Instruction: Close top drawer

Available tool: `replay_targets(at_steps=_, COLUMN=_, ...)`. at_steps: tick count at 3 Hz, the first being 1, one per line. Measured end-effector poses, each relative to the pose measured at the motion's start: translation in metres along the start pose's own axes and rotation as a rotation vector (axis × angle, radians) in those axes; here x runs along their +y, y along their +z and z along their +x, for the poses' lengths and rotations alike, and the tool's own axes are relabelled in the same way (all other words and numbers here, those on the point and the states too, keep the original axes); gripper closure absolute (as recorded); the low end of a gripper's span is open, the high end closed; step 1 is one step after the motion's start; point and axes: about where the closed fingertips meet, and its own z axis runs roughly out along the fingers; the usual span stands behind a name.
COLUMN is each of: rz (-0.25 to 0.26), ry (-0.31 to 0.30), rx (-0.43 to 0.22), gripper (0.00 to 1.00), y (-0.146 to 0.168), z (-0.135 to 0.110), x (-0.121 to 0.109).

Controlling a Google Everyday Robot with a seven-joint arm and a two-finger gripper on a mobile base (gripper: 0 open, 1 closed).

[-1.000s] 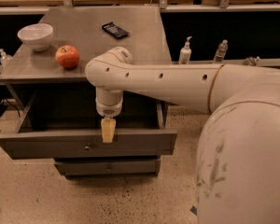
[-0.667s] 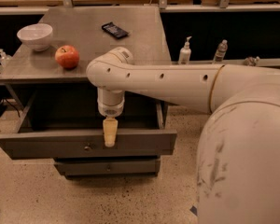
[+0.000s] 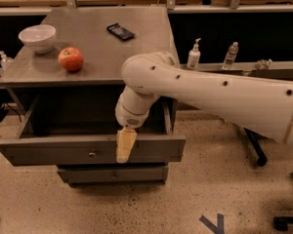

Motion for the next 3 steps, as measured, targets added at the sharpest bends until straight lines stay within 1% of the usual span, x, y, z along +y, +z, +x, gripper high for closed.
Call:
replay_targets(at_steps=1, rz=-0.029, ry=-0.049, rx=-0.238, gripper=0.01, y=-0.035, z=-0.016, x=0.053)
replay_targets(at_steps=2, rz=-0.026, ry=-0.082, rx=-0.461, gripper=0.31, y=-0.053, z=-0.037, x=0.109)
replay_targets(at_steps=3, rz=0.008, ry=-0.061, rx=-0.471, gripper=0.54, y=-0.065, z=-0.024, x=0.104)
